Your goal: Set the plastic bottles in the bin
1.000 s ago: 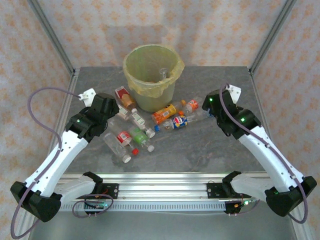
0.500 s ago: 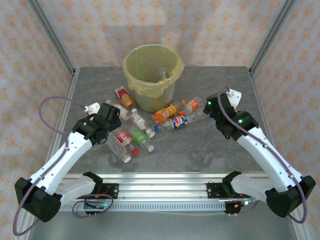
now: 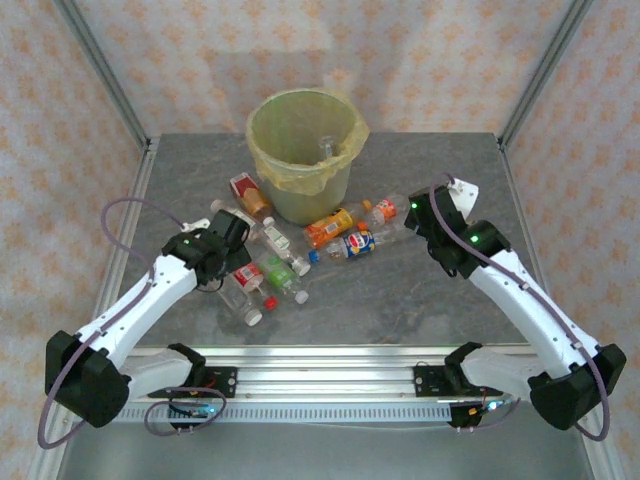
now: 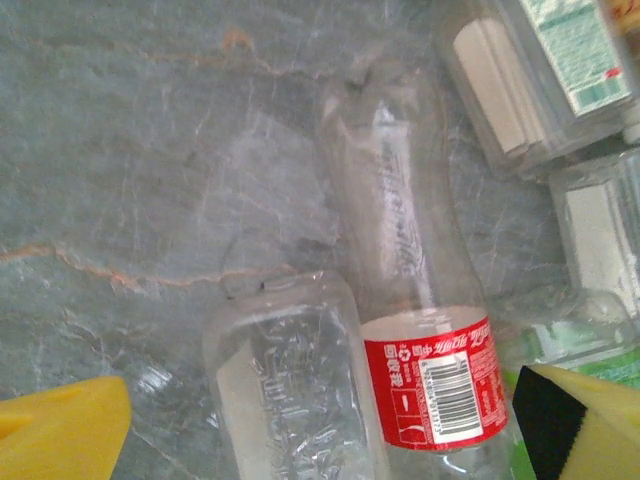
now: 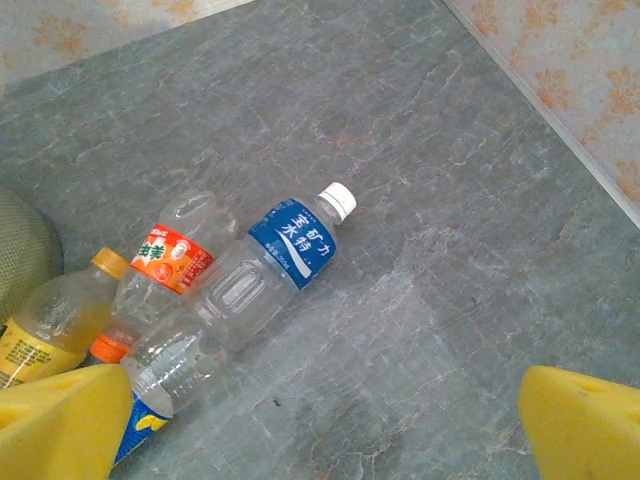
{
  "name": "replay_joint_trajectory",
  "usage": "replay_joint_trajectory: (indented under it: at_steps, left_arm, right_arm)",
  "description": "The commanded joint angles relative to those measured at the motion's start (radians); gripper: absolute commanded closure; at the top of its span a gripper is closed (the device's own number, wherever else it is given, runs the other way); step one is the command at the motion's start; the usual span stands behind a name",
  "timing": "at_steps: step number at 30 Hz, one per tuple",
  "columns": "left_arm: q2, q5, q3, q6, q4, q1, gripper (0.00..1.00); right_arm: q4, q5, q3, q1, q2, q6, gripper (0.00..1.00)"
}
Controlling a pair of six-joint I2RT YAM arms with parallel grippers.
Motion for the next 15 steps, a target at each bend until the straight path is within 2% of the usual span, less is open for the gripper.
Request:
replay_joint_trajectory:
  at_steps: [1,13,15]
  left_arm:
    - [-0.001,0.052,-0.035,-0.074,-0.054,0.010,0.00]
    - [-0.010,0.112,-0.147,-0.155,0.004,0.010,0.00]
    - [-0.004,0.115,-0.151,-0.155,0.015,0.010,0.04]
  right_arm:
    - [-0.010,0.031,-0.011,-0.005,0.006,0.013,0.01]
    - [-0.001,0.028,-0.022,-0.005,0.005,0.012,0.01]
    - [0.000,0.028,-0.023,-0.005,0.006,0.013,0.01]
